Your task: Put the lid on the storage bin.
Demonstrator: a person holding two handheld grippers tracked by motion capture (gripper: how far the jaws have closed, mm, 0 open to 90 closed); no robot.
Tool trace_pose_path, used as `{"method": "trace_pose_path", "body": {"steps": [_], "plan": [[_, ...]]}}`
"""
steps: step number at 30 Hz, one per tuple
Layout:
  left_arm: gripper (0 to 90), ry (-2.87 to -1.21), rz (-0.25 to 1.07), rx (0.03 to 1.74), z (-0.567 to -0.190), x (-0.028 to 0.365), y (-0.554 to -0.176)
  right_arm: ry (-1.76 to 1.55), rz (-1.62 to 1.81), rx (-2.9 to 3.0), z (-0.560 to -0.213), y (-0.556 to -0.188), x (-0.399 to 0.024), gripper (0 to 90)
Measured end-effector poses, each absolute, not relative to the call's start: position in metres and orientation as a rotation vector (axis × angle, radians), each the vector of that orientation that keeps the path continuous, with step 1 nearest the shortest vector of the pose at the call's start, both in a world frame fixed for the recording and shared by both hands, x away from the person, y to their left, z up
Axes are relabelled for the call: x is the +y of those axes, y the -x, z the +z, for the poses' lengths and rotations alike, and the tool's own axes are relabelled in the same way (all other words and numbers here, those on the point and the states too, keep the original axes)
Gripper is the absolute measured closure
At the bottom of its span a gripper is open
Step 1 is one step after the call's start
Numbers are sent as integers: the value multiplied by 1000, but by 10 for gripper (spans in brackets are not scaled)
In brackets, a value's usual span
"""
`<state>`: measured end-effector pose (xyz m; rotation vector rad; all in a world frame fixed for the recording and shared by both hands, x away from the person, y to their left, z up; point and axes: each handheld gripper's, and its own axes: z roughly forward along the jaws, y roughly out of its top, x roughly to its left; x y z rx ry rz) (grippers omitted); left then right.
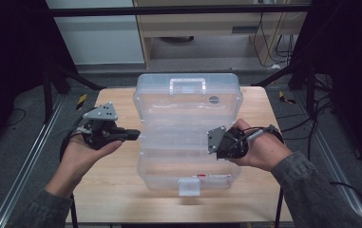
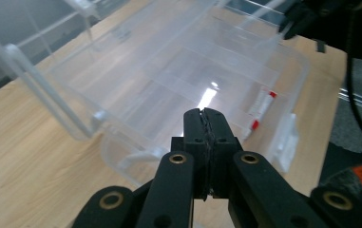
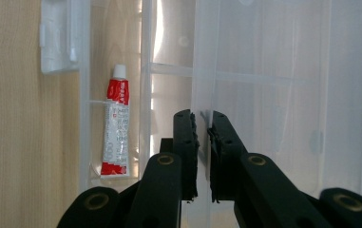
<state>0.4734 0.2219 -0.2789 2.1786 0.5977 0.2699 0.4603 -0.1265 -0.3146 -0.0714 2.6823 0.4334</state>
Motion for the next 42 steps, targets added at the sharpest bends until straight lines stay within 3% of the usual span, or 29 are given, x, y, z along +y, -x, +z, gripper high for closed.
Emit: {"method": "trace_pose_path", "body": {"steps": [15, 42], "plan": [[895, -2105, 235, 690, -272, 214, -502, 77, 442, 2682, -317, -458, -128, 826], [896, -2087, 232, 728, -275, 222, -508, 86, 454, 2703, -325, -451, -129, 824]]}}
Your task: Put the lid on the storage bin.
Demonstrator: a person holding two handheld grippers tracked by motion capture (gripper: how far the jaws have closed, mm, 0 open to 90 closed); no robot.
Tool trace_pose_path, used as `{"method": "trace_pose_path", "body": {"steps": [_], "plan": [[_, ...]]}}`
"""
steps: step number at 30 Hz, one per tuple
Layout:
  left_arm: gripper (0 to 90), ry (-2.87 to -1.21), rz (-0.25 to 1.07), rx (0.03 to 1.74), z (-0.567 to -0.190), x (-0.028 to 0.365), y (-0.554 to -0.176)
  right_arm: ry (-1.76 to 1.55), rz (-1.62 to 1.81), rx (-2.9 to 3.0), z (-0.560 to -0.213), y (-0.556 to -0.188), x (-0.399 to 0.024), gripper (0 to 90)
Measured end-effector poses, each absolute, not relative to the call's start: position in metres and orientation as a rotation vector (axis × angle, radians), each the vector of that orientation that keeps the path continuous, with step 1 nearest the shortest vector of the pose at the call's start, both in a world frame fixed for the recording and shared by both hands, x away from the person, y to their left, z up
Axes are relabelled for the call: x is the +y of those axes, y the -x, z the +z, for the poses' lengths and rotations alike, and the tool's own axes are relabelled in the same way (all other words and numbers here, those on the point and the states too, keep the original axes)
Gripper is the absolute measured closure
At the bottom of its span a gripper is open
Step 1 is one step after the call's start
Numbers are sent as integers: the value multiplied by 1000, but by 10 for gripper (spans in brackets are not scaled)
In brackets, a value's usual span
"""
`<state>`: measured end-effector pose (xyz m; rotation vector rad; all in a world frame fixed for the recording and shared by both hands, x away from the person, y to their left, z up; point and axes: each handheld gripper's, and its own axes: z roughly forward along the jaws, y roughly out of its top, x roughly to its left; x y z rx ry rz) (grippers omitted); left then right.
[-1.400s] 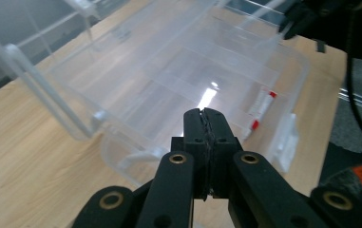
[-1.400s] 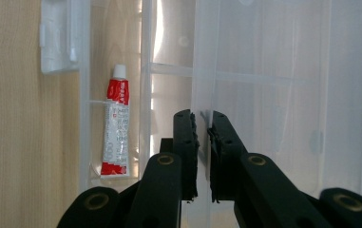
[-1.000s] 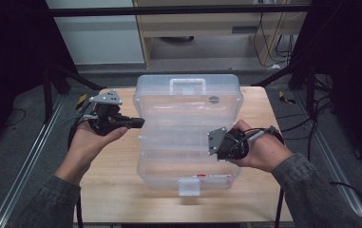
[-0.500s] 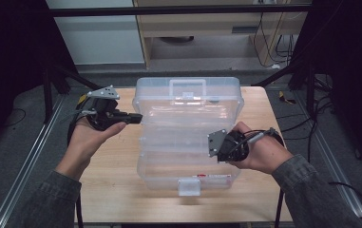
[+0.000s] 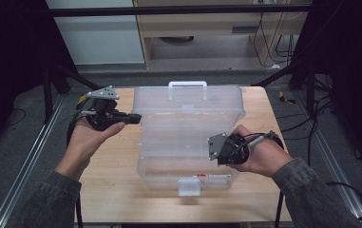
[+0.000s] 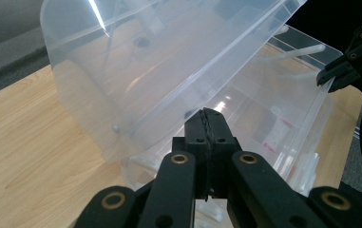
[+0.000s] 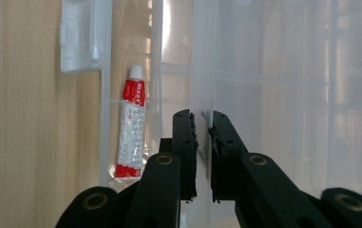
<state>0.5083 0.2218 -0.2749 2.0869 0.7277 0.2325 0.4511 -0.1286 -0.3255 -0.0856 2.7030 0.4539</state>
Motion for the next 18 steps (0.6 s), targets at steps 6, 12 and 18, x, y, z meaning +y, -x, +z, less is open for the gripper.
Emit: {"method": "trace_pose_path", "body": {"steps": [6, 12, 18], "plan": [[896, -2090, 215, 728, -279, 224, -505, 79, 464, 2708, -327, -450, -130, 823], [896, -2104, 232, 685, -283, 225, -501, 76, 464, 2703, -330, -447, -129, 805], [896, -2109, 204, 707, -288, 225, -491, 40, 521, 2701, -335, -440, -131, 662]]}}
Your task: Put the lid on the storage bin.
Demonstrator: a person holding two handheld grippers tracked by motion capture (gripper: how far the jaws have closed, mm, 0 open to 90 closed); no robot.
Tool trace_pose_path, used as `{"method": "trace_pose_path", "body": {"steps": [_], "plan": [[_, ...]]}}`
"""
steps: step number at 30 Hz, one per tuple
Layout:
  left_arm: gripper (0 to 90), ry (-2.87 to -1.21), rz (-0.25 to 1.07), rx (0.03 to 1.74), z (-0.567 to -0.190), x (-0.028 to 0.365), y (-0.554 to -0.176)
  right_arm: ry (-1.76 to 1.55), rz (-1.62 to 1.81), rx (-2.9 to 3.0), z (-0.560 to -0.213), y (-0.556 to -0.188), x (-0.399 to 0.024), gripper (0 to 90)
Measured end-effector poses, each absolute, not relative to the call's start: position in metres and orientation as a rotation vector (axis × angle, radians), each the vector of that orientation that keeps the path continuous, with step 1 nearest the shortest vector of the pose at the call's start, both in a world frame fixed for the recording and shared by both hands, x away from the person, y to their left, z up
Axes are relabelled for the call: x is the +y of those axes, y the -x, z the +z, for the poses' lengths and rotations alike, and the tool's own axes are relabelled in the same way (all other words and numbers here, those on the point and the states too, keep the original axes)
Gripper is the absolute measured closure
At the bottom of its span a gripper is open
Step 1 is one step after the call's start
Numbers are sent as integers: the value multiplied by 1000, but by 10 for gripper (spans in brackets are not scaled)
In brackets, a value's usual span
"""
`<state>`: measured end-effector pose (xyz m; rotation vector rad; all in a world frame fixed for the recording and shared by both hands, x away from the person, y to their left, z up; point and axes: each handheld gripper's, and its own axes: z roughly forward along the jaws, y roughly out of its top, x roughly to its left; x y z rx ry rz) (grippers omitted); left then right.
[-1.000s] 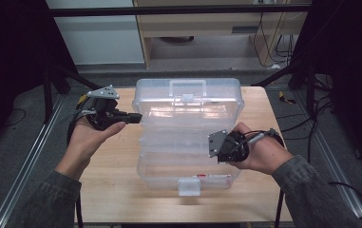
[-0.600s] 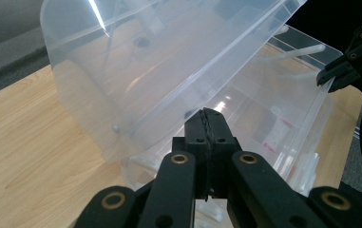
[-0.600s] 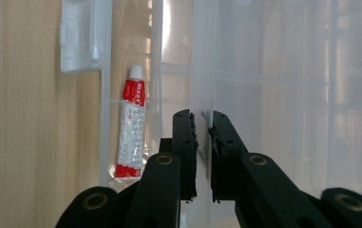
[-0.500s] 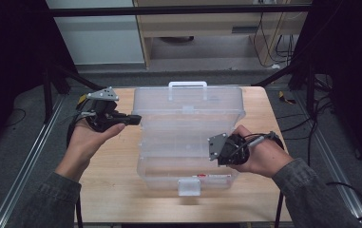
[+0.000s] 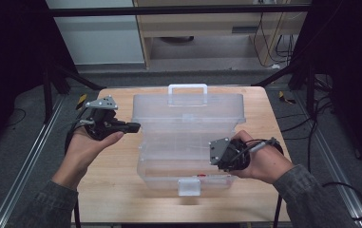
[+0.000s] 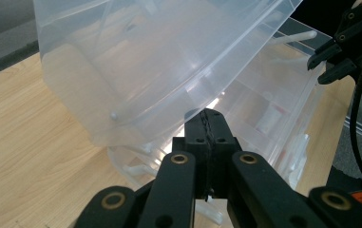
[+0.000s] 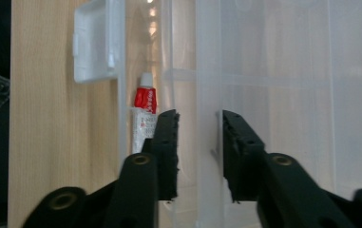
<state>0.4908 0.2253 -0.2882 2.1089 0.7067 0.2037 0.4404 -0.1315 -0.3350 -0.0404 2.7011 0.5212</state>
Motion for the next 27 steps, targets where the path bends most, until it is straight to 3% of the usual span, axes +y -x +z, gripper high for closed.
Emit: {"method": "trace_pose_path", "body": {"steps": [10, 27], "plan": [[896, -2118, 194, 704, -296, 227, -480, -66, 607, 2652, -337, -419, -139, 434], [896, -2119, 162, 691, -316, 226, -465, -250, 646, 2578, -335, -403, -177, 277]]}}
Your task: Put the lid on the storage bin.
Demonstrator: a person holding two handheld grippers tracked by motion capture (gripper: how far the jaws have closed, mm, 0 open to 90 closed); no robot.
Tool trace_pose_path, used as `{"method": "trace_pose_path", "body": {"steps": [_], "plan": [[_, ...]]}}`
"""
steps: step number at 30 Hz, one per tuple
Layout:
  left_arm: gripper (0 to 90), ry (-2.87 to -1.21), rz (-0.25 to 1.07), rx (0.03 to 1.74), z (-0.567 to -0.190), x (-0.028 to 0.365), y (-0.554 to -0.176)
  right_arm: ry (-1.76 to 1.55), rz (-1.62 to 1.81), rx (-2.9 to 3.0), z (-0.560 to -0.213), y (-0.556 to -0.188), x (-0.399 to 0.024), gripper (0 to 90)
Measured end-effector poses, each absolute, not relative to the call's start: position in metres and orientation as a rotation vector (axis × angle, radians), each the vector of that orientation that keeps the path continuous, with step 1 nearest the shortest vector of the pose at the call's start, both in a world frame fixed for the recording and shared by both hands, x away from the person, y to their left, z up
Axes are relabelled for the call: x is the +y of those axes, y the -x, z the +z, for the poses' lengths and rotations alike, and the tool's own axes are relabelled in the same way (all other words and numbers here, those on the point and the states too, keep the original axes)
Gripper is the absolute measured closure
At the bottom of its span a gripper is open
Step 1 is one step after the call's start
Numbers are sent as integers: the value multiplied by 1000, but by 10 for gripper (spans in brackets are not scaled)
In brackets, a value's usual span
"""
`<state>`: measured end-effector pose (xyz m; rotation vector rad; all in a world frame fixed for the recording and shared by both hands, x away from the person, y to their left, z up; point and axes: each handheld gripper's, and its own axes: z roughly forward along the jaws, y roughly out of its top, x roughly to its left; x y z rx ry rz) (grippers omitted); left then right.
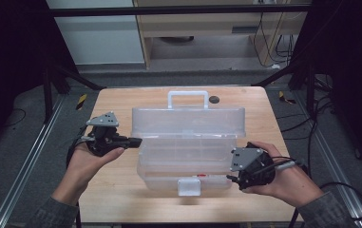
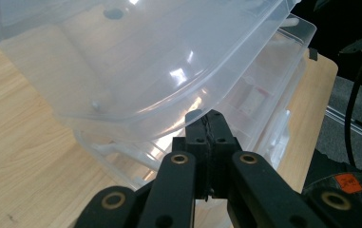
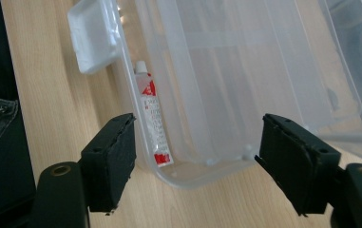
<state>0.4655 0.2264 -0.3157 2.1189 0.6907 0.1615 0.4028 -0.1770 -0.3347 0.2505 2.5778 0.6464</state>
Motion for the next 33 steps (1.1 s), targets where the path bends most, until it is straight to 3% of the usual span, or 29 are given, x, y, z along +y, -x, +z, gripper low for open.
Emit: {"method": "trace_pose_path", "body": {"steps": [33], "plan": [[895, -2072, 246, 724, -345, 241, -436, -454, 643, 2547, -354, -396, -231, 237]]}}
